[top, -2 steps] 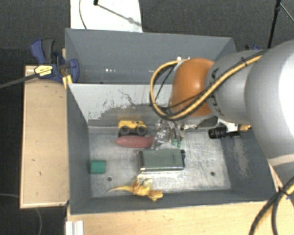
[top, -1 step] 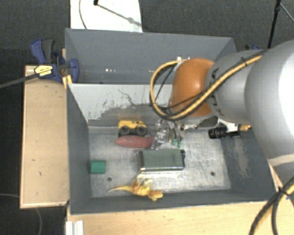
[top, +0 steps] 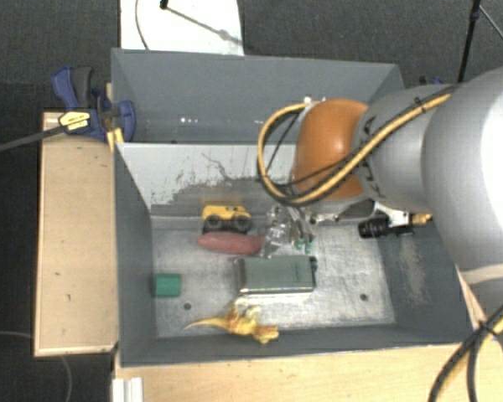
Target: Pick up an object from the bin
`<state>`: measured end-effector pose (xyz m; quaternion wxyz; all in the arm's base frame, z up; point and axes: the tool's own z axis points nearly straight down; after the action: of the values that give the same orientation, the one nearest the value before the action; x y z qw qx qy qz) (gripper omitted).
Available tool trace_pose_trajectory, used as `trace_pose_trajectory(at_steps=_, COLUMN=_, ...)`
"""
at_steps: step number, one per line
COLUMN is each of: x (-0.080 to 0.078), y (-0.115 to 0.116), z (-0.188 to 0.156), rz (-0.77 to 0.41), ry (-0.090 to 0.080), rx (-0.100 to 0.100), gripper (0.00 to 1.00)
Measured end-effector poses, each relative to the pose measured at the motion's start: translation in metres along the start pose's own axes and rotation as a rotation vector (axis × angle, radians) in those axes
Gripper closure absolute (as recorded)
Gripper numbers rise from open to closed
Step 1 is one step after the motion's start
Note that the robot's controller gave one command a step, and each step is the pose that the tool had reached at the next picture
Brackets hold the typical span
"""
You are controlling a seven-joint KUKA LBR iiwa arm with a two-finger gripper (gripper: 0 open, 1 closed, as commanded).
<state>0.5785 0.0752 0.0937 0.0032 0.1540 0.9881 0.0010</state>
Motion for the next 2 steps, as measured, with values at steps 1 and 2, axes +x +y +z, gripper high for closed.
trace_pose_trajectory(at_steps=1, x=0.002, y=-0.001, z=-0.018, rz=-0.001, ry=0.011, rx=0.005, gripper=1.00)
trace_pose_trajectory(at_steps=2, x=0.000, y=0.000, z=-0.036, rz=-0.001, ry=0.005, rx=0.002, gripper=1.00)
